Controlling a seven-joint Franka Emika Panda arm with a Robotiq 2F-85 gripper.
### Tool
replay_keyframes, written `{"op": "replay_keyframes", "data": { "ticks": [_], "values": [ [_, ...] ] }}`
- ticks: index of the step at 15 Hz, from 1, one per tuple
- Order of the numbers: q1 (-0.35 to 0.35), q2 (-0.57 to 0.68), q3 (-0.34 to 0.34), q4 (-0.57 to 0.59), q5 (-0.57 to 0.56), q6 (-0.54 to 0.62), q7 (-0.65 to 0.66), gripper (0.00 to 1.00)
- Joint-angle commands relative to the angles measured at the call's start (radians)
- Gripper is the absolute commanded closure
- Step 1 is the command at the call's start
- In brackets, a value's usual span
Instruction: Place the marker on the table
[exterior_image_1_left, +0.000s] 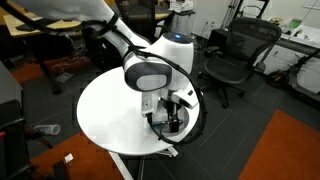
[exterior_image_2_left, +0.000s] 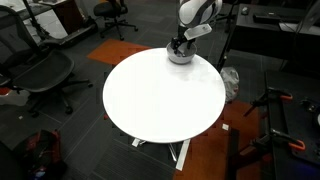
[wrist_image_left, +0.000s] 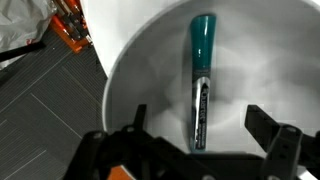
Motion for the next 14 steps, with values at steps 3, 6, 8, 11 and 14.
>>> {"op": "replay_keyframes", "data": {
  "ticks": [3,6,8,11,14],
  "values": [
    [-0.02,0.034,0.021,0.043,0.012,0.008,0.016,0.34],
    [-0.022,0.041,0.023,0.052,0.012,0.008,0.016,0.58],
    [-0.022,0.043,0.022,0.055,0.011,0.007,0.016,0.73],
    [-0.023,0.045,0.022,0.059,0.011,0.007,0.016,0.97],
    [-0.017,0.034,0.018,0.05,0.006,0.005,0.018,0.95]
  ]
}}
